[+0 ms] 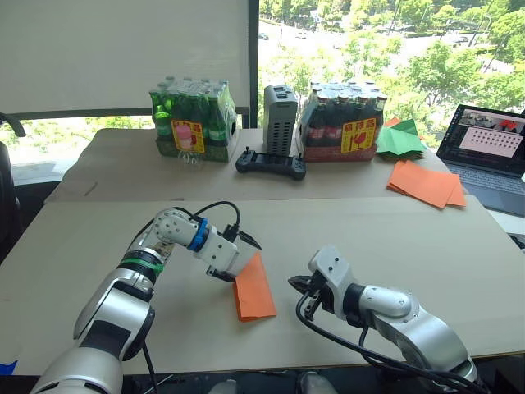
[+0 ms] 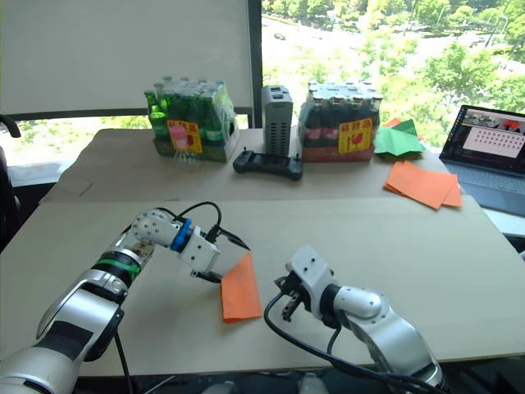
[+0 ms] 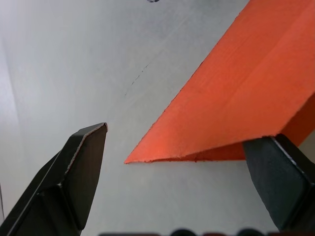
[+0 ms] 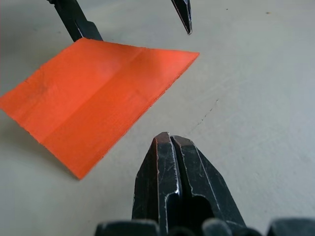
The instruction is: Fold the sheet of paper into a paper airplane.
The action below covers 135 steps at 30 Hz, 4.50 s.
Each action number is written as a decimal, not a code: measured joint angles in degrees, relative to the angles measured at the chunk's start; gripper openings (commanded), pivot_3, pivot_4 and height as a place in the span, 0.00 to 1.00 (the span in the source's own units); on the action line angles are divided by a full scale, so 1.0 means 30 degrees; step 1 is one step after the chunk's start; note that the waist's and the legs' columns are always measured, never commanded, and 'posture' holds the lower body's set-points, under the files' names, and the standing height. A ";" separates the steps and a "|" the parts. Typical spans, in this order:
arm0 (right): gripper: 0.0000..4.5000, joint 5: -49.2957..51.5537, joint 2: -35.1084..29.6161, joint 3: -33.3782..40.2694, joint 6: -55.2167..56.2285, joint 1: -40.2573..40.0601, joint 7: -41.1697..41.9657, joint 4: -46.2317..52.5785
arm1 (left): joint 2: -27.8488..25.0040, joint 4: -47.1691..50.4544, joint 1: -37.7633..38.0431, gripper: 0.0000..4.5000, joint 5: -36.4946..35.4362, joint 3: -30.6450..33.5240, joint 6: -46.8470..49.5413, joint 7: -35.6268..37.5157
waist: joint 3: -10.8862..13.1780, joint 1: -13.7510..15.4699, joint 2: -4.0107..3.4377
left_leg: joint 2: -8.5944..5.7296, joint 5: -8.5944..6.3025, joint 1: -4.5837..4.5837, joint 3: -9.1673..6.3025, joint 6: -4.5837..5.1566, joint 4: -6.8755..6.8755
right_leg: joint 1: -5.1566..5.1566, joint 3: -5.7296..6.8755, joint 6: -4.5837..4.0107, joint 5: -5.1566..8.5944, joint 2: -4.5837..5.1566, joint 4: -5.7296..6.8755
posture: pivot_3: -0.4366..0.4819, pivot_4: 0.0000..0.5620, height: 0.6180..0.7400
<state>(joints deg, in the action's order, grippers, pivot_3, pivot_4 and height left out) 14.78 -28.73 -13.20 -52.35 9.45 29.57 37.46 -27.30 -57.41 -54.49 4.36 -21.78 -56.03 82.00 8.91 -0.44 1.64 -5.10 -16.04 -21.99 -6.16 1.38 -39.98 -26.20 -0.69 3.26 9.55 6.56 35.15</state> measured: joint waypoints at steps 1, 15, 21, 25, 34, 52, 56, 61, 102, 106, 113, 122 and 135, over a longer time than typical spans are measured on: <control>0.00 0.0002 0.0000 0.0000 -0.0070 -0.0001 -0.0042 0.0093 | 0.0000 -0.0106 -0.0060 0.67 0.0019 -0.0004 -0.0165 0.0072 | 0.0000 -0.0047 0.0000 | 0.0000 0.0000 0.0000 -0.0001 0.0000 0.0000 | -0.0001 0.0000 0.0000 0.0000 0.0000 0.0004 | 0.48 0.27 0.66; 0.00 -0.0076 -0.0219 0.0763 0.0237 0.0449 -0.0485 -0.0469 | -0.1342 0.1328 0.1162 0.15 0.0915 0.0328 0.0861 -0.1859 | -0.0002 -0.0162 -0.0003 | -0.0007 -0.0001 0.0030 0.0008 0.0002 0.0001 | 0.0002 -0.0029 0.0000 0.0000 -0.0001 0.0031 | 0.48 0.27 0.66; 0.00 -0.0164 -0.0566 0.1710 0.0592 0.0653 -0.0503 -0.1060 | -0.1744 0.8369 0.5784 0.15 -0.0491 0.1350 0.7153 -0.3430 | -0.0002 -0.0110 -0.0004 | 0.0004 0.0000 0.0029 0.0002 0.0000 -0.0005 | -0.0015 -0.0029 -0.0002 0.0000 -0.0004 0.0079 | 0.48 0.27 0.66; 0.00 -0.0200 -0.0575 0.1751 0.1007 0.0921 -0.0483 -0.1756 | -0.2413 1.2276 0.7380 0.15 -0.0466 0.1694 1.0377 -0.4534 | -0.0001 -0.0111 -0.0005 | 0.0002 0.0002 0.0064 0.0009 -0.0005 -0.0006 | 0.0000 -0.0041 -0.0005 -0.0002 -0.0002 0.0100 | 0.48 0.27 0.66; 0.00 -0.0190 -0.0579 0.1838 0.1464 0.1200 -0.0471 -0.2410 | -0.3164 1.5017 0.8746 0.20 -0.0314 0.1959 1.3050 -0.5683 | -0.0001 -0.0108 -0.0006 | 0.0004 0.0010 0.0086 0.0013 -0.0022 0.0002 | 0.0000 -0.0044 -0.0010 -0.0002 0.0002 0.0132 | 0.48 0.27 0.66; 0.00 -0.0414 -0.0301 0.1789 0.1886 0.1215 -0.0755 -0.2691 | -0.3899 1.4752 0.8636 1.00 -0.0098 0.2390 1.2865 -0.6151 | -0.0002 -0.0124 -0.0006 | 0.0004 0.0012 0.0085 0.0015 -0.0027 0.0003 | -0.0007 -0.0045 -0.0013 -0.0004 0.0003 0.0143 | 0.48 0.27 0.66; 0.00 -0.0418 -0.0300 0.1816 0.2062 0.1215 -0.0764 -0.2692 | -0.3930 1.5144 0.8696 1.00 -0.0268 0.2420 1.2836 -0.6133 | -0.0002 -0.0110 -0.0006 | 0.0002 0.0013 0.0086 0.0016 -0.0029 0.0000 | -0.0005 -0.0047 -0.0013 -0.0004 0.0007 0.0147 | 0.48 0.27 0.66; 0.00 -0.0477 -0.0183 0.1802 0.2076 0.1195 -0.0865 -0.2787 | -0.4000 1.3747 0.7581 1.00 -0.0133 0.2125 1.0704 -0.5521 | -0.0001 -0.0066 -0.0006 | -0.0001 0.0018 0.0084 0.0016 -0.0037 -0.0004 | -0.0005 -0.0044 -0.0014 -0.0005 0.0008 0.0151 | 0.48 0.27 0.66; 0.00 -0.0696 -0.0660 0.2397 0.2075 0.0527 -0.0770 -0.1791 | -0.5040 2.1391 0.9594 0.01 -0.2069 0.3746 2.4641 -0.6128 | 0.0004 -0.0216 -0.0013 | 0.0009 0.0014 0.0123 0.0028 -0.0027 -0.0035 | 0.0012 -0.0058 0.0001 0.0011 -0.0006 0.0216 | 0.48 0.27 0.66; 0.00 -0.0698 -0.0840 0.2270 0.2098 0.0595 -0.0243 -0.1782 | -0.5115 2.3642 1.0659 0.01 -0.2079 0.3469 2.7522 -0.6755 | 0.0005 -0.0176 -0.0014 | 0.0012 0.0015 0.0134 0.0034 -0.0032 -0.0026 | 0.0013 -0.0062 -0.0004 0.0010 -0.0005 0.0219 | 0.48 0.27 0.66; 0.00 -0.0738 -0.1046 0.1861 0.2398 0.1053 0.0490 -0.1853 | -0.5360 2.4152 1.1466 0.33 -0.2096 0.3091 2.7420 -0.7202 | 0.0005 -0.0127 -0.0014 | 0.0014 0.0021 0.0136 0.0034 -0.0045 -0.0014 | 0.0008 -0.0063 -0.0016 0.0011 -0.0001 0.0212 | 0.48 0.27 0.66; 0.66 -0.0886 -0.3091 0.1260 0.5386 0.1507 0.3443 -0.2406 | -0.6974 2.4187 1.2925 0.42 -0.5574 0.6827 2.7814 -0.5935 | 0.0011 -0.0174 -0.0023 | 0.0018 0.0020 0.0148 0.0037 -0.0046 0.0008 | 0.0009 -0.0059 -0.0018 0.0017 0.0000 0.0199 | 0.48 0.27 0.66; 0.62 -0.6020 -0.2466 -0.3368 1.3805 0.5361 0.5654 -0.9007 | -0.6823 2.3978 1.4510 0.42 -0.7017 0.8107 2.8234 -0.6862 | 0.0014 -0.0141 -0.0020 | 0.0017 0.0031 0.0167 0.0057 -0.0069 0.0026 | 0.0006 -0.0073 -0.0041 0.0011 0.0009 0.0200 | 0.48 0.27 0.66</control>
<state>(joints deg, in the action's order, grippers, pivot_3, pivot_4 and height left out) -3.28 -36.13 -23.31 -10.94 25.53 46.53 10.44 -47.77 14.52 -10.96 -16.70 2.54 28.67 61.41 8.95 -0.87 1.58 -5.04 -15.95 -21.49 -5.99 1.17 -39.91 -26.18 -0.90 3.14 9.58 6.59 35.75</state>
